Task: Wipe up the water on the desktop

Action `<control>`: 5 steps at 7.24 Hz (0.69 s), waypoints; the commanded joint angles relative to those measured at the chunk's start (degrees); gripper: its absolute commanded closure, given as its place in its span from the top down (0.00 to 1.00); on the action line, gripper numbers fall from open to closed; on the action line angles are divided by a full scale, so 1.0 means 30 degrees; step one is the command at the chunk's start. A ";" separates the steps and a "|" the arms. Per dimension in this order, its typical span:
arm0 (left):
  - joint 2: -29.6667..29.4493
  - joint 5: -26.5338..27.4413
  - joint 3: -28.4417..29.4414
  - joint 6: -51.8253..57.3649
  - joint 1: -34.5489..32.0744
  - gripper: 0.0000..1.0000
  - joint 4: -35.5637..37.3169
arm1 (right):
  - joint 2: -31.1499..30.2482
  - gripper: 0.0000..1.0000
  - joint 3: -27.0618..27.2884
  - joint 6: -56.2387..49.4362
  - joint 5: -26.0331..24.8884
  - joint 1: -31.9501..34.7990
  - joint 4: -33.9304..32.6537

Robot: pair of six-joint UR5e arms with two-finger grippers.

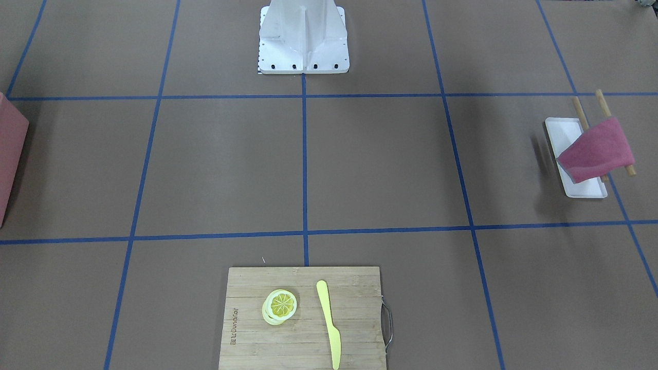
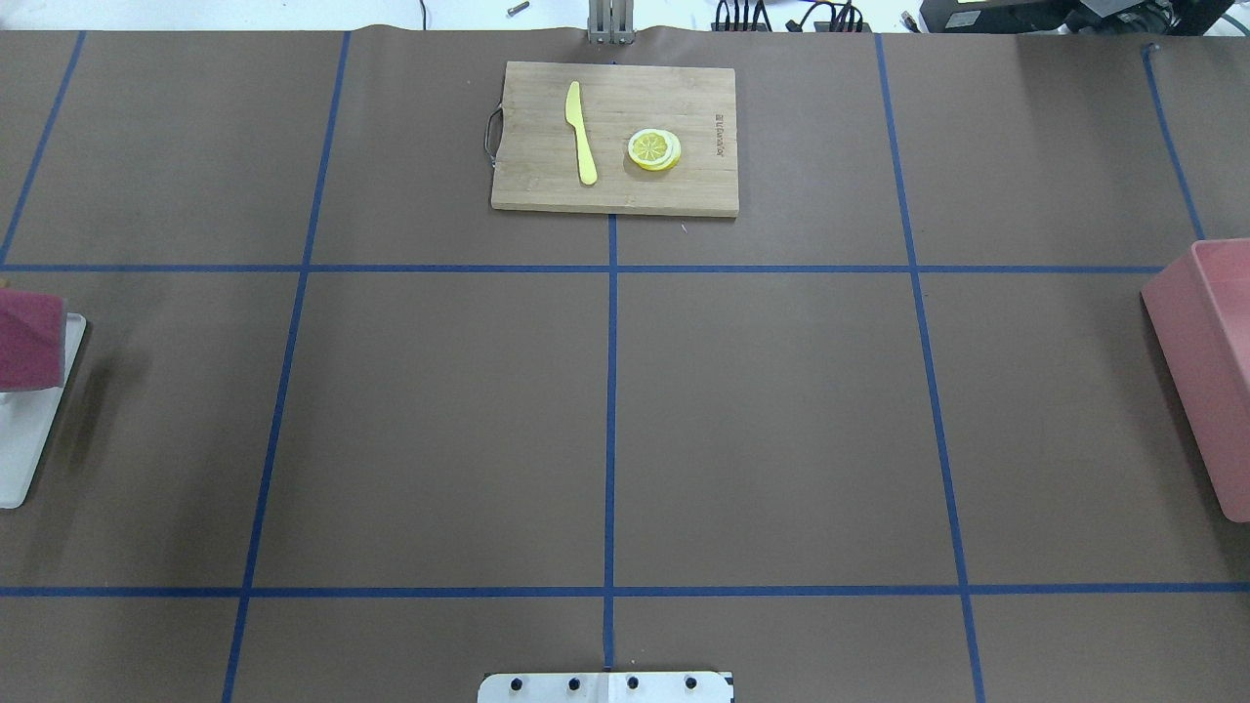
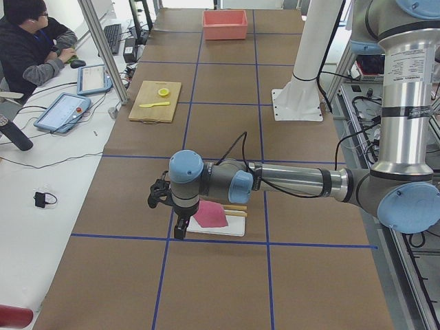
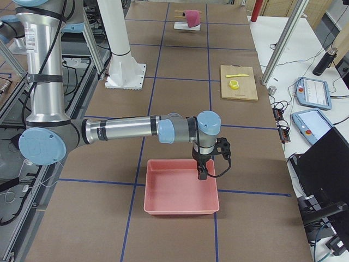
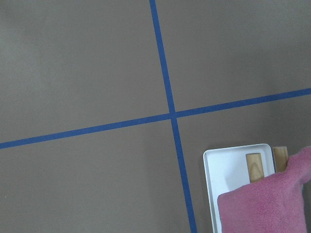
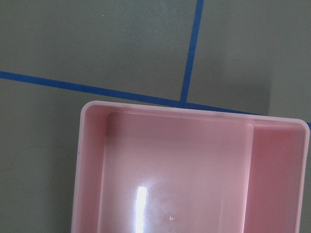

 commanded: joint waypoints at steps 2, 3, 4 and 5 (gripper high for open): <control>0.0000 0.0044 0.0078 0.0029 0.0006 0.99 -0.0467 | 0.0016 1.00 -0.0077 0.0000 0.0000 -0.0001 0.0000; -0.0029 0.0044 0.0021 0.0000 0.0006 0.99 -0.0818 | -0.0013 1.00 -0.0048 0.0029 0.0000 -0.0001 0.0000; -0.0029 0.0044 -0.0009 -0.0058 0.0006 0.99 -0.1662 | 0.0016 1.00 0.0068 0.0030 0.0000 -0.0001 0.0000; -0.0029 0.0044 0.0049 -0.0088 0.0006 0.99 -0.2773 | 0.0016 1.00 0.0272 -0.0028 0.0000 -0.0001 0.0029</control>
